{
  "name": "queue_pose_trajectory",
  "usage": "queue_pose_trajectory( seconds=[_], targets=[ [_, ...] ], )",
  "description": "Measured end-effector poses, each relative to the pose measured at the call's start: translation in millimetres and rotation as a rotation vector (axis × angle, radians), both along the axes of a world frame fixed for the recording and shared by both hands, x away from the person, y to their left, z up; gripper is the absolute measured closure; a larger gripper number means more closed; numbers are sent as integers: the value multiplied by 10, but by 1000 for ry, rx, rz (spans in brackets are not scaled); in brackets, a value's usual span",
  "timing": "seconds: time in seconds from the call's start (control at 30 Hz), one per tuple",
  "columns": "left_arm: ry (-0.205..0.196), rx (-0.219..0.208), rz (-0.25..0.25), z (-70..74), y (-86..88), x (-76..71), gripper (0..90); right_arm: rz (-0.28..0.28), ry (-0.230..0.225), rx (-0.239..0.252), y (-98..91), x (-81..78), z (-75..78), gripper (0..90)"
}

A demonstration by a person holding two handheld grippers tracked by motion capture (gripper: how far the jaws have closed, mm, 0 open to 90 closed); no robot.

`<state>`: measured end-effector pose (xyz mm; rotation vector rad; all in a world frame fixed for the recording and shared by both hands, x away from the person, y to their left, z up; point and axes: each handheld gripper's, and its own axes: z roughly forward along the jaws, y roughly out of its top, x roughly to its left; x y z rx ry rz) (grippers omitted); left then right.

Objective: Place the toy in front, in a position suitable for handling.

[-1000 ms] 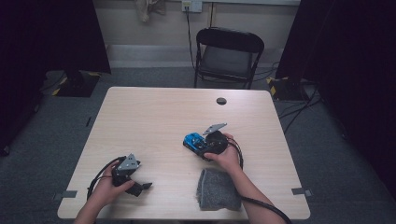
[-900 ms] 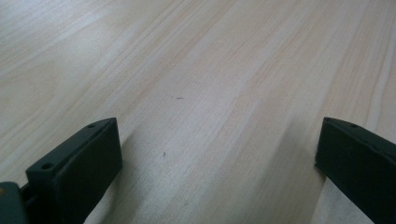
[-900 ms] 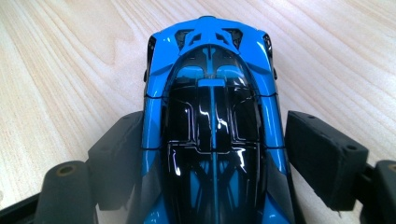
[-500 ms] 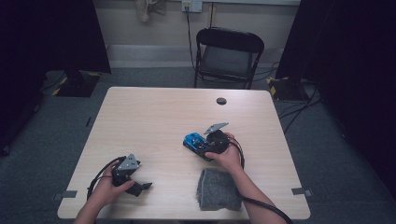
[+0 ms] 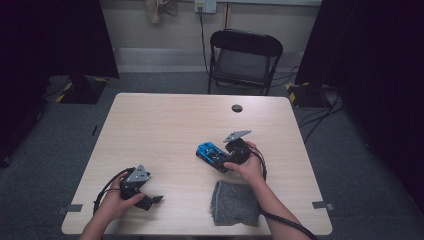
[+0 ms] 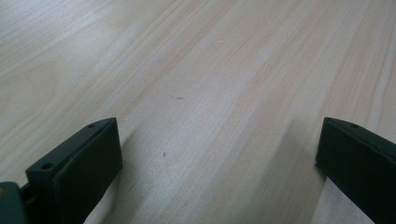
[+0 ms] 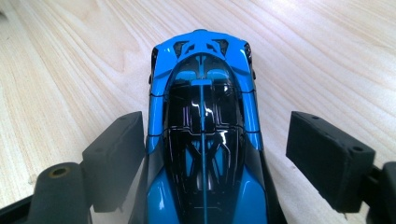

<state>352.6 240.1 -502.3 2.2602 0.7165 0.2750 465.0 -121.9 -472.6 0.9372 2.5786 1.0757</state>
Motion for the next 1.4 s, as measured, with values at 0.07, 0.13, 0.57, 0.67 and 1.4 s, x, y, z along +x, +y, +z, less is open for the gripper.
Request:
queue_pose_trajectory(
  seconds=[0.07, 0.13, 0.57, 0.67, 1.4],
  targets=[
    [0, 0, 0, 0, 0, 0, 0, 4, 2, -3, 18, -6, -14, 193],
    [0, 0, 0, 0, 0, 0, 0, 7, 3, -11, 52, -9, -33, 193],
    [1, -1, -1, 0, 1, 1, 0, 9, 23, -43, 151, 39, -175, 261],
    [1, -1, 0, 0, 0, 0, 0, 15, 21, -49, 127, 34, -159, 278],
    [0, -1, 0, 0, 0, 0, 0, 21, -5, -90, -298, -79, -107, 277]
  ],
)
